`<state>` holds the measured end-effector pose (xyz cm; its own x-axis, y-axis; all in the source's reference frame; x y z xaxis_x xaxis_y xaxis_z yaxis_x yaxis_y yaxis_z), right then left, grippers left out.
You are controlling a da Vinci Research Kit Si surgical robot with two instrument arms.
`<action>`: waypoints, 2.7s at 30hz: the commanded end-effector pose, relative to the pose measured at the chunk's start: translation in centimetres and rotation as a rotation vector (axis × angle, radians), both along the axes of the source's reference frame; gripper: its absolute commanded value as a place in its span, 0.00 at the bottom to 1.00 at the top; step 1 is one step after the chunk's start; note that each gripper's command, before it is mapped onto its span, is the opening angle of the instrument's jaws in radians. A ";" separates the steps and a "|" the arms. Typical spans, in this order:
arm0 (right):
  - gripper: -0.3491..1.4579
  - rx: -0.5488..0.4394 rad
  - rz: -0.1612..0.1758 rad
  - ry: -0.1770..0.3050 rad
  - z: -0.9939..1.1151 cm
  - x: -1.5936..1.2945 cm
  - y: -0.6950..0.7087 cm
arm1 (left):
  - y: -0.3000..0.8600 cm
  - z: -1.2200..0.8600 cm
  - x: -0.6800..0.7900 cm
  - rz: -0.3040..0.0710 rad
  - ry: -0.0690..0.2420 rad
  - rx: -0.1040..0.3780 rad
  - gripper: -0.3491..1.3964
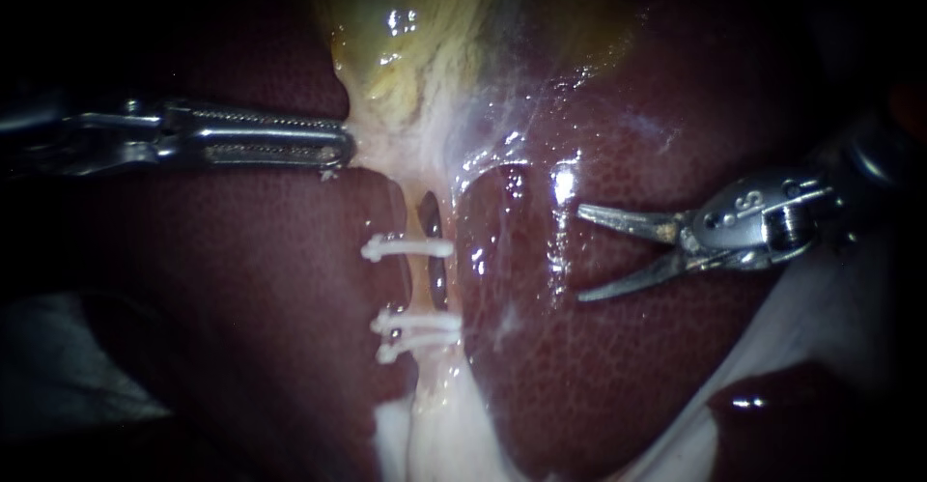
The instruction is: Go to the cutting position left tube
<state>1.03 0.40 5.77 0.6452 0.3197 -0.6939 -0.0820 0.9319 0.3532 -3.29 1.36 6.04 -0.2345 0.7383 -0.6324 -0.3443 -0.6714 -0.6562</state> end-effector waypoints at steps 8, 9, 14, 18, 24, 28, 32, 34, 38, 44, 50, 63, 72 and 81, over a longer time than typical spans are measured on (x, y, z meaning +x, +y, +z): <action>0.99 0.007 -0.006 0.006 0.01 0.01 0.00 | 0.05 -0.51 0.17 0.001 -0.018 0.014 0.00; 0.99 -0.002 -0.013 0.008 0.01 0.02 0.00 | 0.05 -0.56 0.18 0.000 -0.021 0.015 0.00; 0.99 0.023 -0.035 0.032 0.02 0.11 -0.01 | 0.00 -0.71 0.21 0.001 -0.026 0.005 0.00; 0.99 0.044 -0.058 0.075 0.08 0.27 -0.10 | -0.02 -0.74 0.19 0.003 -0.025 0.000 0.00; 0.99 0.104 -0.083 0.128 0.26 0.63 -0.30 | -0.01 -0.73 0.19 0.003 -0.026 0.000 0.00; 0.99 0.146 -0.080 0.160 0.40 0.89 -0.39 | -0.01 -0.73 0.18 0.003 -0.025 0.000 0.00; 0.99 0.180 -0.083 0.181 0.53 1.07 -0.42 | -0.01 -0.73 0.18 0.003 -0.025 0.000 0.00; 0.99 0.191 -0.085 0.186 0.60 1.14 -0.43 | -0.01 -0.72 0.18 0.003 -0.025 -0.001 0.00; 0.99 0.208 -0.088 0.187 0.76 1.21 -0.44 | -0.01 -0.72 0.18 0.003 -0.025 -0.001 0.00; 0.99 0.237 -0.086 0.198 0.95 1.28 -0.43 | -0.01 -0.73 0.17 0.002 -0.025 -0.001 0.00; 0.98 0.257 -0.105 0.217 1.12 1.34 -0.37 | -0.01 -0.72 0.17 0.002 -0.025 -0.001 0.00; 0.92 0.273 -0.182 0.331 1.34 1.56 -0.34 | -0.01 -0.73 0.17 0.002 -0.025 -0.001 0.00; 0.91 0.321 -0.184 0.396 1.34 1.79 -0.32 | -0.01 -0.73 0.17 0.002 -0.025 -0.001 0.00; 0.91 0.332 -0.166 0.422 1.30 2.05 -0.32 | -0.01 -0.72 0.15 0.001 -0.024 -0.001 0.00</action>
<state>3.10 0.09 7.07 0.3927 0.4881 -0.7795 0.2650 0.7516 0.6041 -3.14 1.35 5.32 -0.2199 0.7376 -0.6385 -0.3269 -0.6724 -0.6641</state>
